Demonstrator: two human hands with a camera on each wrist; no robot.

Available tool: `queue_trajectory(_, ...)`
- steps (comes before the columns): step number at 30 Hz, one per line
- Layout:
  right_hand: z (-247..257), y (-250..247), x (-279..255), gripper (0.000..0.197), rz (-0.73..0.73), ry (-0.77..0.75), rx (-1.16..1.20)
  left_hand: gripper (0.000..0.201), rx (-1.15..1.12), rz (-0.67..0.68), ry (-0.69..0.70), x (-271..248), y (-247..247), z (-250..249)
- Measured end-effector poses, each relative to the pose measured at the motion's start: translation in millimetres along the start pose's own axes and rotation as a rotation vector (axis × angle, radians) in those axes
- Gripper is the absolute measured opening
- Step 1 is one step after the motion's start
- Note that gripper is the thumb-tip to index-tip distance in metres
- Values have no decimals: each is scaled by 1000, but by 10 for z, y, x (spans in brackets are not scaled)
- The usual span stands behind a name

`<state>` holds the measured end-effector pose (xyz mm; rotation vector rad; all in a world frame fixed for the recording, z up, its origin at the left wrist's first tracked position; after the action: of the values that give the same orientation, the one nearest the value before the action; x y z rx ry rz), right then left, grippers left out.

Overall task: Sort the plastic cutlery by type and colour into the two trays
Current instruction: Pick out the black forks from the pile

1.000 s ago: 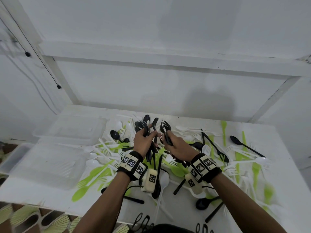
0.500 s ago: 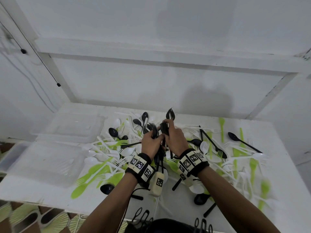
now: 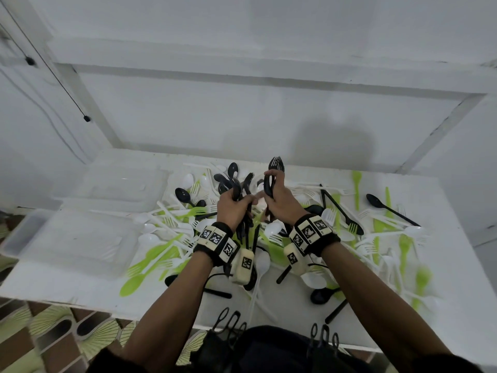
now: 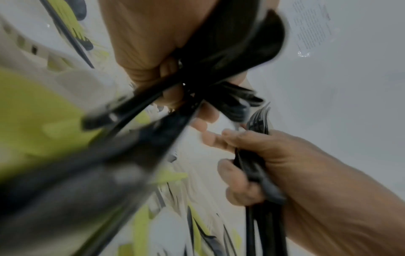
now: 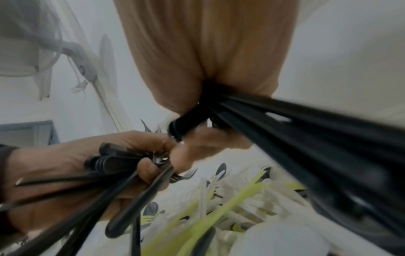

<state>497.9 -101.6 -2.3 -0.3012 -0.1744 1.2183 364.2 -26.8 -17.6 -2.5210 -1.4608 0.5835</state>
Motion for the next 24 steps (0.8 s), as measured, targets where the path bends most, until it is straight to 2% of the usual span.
queue_trajectory(3, -16, 4, -25, 42, 89, 73, 72, 5, 39, -2, 6, 87, -54, 36)
queue_trajectory(6, -8, 5, -56, 37, 69, 113, 166, 7, 28, 13, 18, 81, -35, 13)
queue_trajectory(10, -3, -55, -25, 25, -107, 79, 190, 8, 8, 9, 41, 41, 11, 4)
queue_trajectory(15, -66, -132, -42, 21, -338, 68, 147, 9, 13, 3, 66, -41, 32, -107)
queue_trajectory(19, -69, -94, -81, 14, -451, -46, -41, 9, 12, -38, 52, -57, 25, -150)
queue_trajectory(24, -13, 44, -59, 27, -386, -106, -315, 8, -18, -25, 69, -130, 76, -221)
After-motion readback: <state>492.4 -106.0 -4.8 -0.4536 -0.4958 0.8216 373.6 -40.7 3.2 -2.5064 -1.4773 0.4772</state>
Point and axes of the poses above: each hand's wrist, its own x-axis towards the middle knuckle, its own y-axis out of the palm, z = x × y, the point moved 4 cm from there along x, towards the middle knuckle, and after that the axes turned 12 degrees about x, right-handed, at the moved point
